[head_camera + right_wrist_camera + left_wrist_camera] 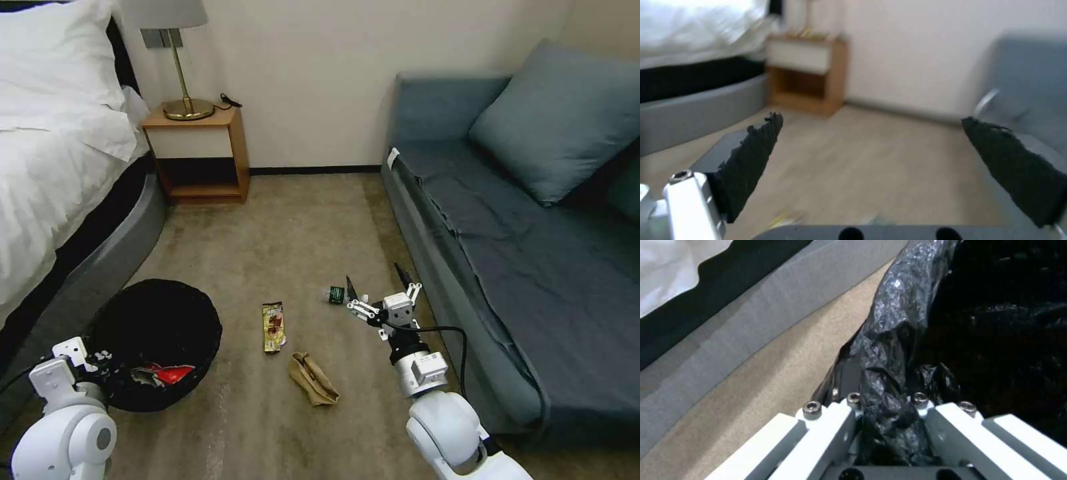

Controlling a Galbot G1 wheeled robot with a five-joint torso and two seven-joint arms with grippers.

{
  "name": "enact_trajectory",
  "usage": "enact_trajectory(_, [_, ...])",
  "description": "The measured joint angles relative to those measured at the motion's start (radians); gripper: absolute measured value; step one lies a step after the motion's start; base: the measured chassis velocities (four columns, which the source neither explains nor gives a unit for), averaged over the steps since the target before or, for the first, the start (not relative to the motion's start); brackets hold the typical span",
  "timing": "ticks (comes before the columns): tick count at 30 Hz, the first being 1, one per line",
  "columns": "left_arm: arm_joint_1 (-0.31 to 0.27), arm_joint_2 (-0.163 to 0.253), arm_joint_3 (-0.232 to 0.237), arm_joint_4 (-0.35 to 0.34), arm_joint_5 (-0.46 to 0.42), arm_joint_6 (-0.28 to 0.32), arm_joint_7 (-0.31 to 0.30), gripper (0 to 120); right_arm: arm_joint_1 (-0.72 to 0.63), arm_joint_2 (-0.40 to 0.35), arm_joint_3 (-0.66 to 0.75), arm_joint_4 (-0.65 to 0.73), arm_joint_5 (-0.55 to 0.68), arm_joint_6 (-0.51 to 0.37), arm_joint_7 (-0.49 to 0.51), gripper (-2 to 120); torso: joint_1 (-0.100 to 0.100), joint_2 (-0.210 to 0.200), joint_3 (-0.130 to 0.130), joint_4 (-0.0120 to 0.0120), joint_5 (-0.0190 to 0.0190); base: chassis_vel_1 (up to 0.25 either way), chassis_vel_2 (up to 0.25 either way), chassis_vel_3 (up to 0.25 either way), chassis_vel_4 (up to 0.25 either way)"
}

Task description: Pick up the trash bin, then pick up the garbage on the floor and place it into the trash bin.

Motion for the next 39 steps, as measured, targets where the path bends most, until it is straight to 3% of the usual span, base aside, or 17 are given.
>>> enact_trajectory(2, [-0.001,0.000,0.001,0.000,0.000,0.000,0.000,3,0.010,-0.015,-0.013,-0.003,0.015,-0.005,-0.006,100,0.000,0.000,0.000,-0.0001,0.0000,0.000,0.000,0.000,0.000])
enact_trajectory(4, [-0.001,0.000,0.003,0.000,0.001,0.000,0.000,3,0.038,-0.062,-0.057,0.006,0.117,-0.086,-0.019,100,0.000,0.000,0.000,0.0000,-0.0001,0.000,0.000,0.000,0.000])
enact_trajectory(5, [-0.001,0.000,0.003,0.000,0.001,0.000,0.000,3,0.038,-0.062,-0.057,0.006,0.117,-0.086,-0.019,100,0.000,0.000,0.000,0.0000,-0.0001,0.000,0.000,0.000,0.000])
enact_trajectory(8, [-0.001,-0.001,0.009,0.000,0.005,0.000,0.000,3,0.147,-0.154,-0.162,0.025,0.434,-0.303,-0.065,100,0.000,0.000,0.000,0.0001,-0.0002,0.000,0.000,0.000,0.000])
enact_trajectory(10, [0.000,-0.001,0.011,-0.001,0.009,0.000,-0.001,3,0.183,-0.172,-0.196,0.011,0.486,-0.347,-0.077,100,0.000,0.000,0.000,0.0003,-0.0002,0.000,0.000,0.000,0.000])
enact_trajectory(13, [0.007,-0.010,0.017,-0.006,0.024,-0.001,-0.001,3,0.333,-0.206,-0.374,-0.128,0.657,-0.514,-0.087,100,0.000,0.000,0.000,0.0001,-0.0002,0.000,0.000,0.000,0.000])
enact_trajectory(14, [0.007,-0.010,0.017,-0.006,0.024,-0.001,-0.001,3,0.333,-0.206,-0.374,-0.128,0.657,-0.514,-0.087,100,0.000,0.000,0.000,0.0001,-0.0002,0.000,0.000,0.000,0.000])
enact_trajectory(18, [0.024,-0.021,0.008,-0.025,0.032,-0.006,-0.001,3,0.477,-0.151,-0.539,-0.405,0.675,-0.531,-0.096,100,0.000,0.000,0.000,0.0003,-0.0001,0.000,0.000,0.000,0.000])
enact_trajectory(19, [0.024,-0.021,0.008,-0.025,0.032,-0.006,-0.001,3,0.477,-0.151,-0.539,-0.405,0.675,-0.531,-0.096,100,0.000,0.000,0.000,0.0003,-0.0001,0.000,0.000,0.000,0.000])
enact_trajectory(23, [0.041,-0.030,-0.011,-0.044,0.032,-0.011,-0.002,3,0.539,-0.101,-0.615,-0.612,0.616,-0.444,-0.146,100,0.000,0.000,0.000,0.0002,-0.0002,0.000,0.000,0.000,0.000])
enact_trajectory(39, [0.071,-0.039,-0.044,-0.079,0.027,-0.016,-0.003,3,0.548,-0.008,-0.664,-0.784,0.539,-0.355,-0.166,96,0.000,0.000,0.000,0.0001,-0.0002,0.000,0.000,0.000,0.000])
